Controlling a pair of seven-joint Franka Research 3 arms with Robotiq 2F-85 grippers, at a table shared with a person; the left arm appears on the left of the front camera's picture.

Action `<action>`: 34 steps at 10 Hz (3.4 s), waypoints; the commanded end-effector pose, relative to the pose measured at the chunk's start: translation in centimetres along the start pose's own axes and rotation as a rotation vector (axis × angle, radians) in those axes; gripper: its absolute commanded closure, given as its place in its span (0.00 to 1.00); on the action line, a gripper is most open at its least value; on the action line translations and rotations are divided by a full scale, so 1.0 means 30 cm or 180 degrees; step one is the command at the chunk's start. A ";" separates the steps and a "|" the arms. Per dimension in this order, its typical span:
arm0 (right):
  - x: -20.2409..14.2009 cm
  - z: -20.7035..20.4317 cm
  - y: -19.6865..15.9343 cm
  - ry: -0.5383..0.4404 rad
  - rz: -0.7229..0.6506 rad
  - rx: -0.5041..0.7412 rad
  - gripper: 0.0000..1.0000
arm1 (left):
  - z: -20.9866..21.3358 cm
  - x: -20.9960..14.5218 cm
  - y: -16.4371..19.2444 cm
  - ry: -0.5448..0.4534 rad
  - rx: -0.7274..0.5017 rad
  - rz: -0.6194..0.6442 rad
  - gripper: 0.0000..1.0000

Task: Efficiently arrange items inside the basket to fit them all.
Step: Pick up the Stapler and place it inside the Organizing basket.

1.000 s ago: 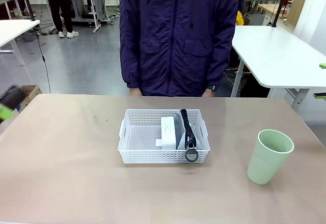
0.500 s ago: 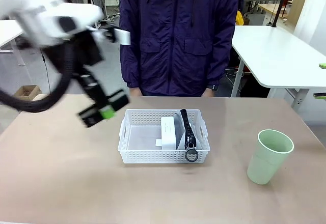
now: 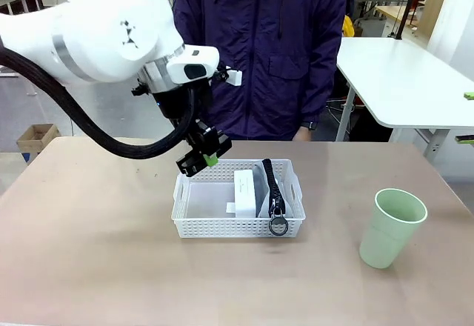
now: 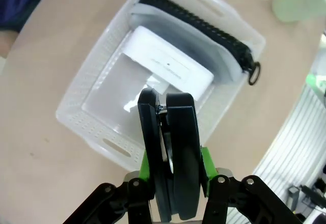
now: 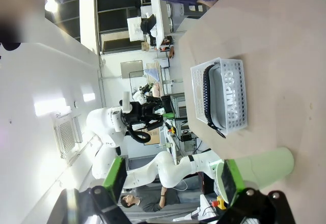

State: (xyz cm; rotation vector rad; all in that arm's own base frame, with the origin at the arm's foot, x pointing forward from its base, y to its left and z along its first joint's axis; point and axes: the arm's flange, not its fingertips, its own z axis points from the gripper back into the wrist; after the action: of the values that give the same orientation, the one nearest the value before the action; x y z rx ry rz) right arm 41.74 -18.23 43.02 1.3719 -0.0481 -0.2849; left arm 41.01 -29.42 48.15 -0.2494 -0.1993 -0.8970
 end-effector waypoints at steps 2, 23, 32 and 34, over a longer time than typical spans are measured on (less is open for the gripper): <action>-0.005 0.000 0.009 -0.0006 -0.0042 -0.0062 0.00 | -0.044 0.014 -0.006 0.0097 0.0016 0.0034 0.58; -0.005 0.000 0.009 -0.0006 -0.0042 -0.0062 0.00 | -0.504 0.043 0.215 0.0401 -0.0300 0.0456 0.47; -0.005 0.000 0.009 -0.0006 -0.0042 -0.0062 0.00 | -0.461 0.033 0.197 0.0389 -0.0349 0.0350 0.00; -0.005 0.000 0.009 -0.0006 -0.0042 -0.0062 0.00 | -0.322 -0.019 0.129 0.0272 -0.0392 0.0135 0.00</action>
State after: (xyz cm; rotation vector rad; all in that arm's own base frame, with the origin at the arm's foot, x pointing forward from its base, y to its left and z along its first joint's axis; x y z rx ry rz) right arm 41.74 -18.22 43.01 1.3719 -0.0477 -0.2849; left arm 46.56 -31.15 36.08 -0.3028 -0.0457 -0.8321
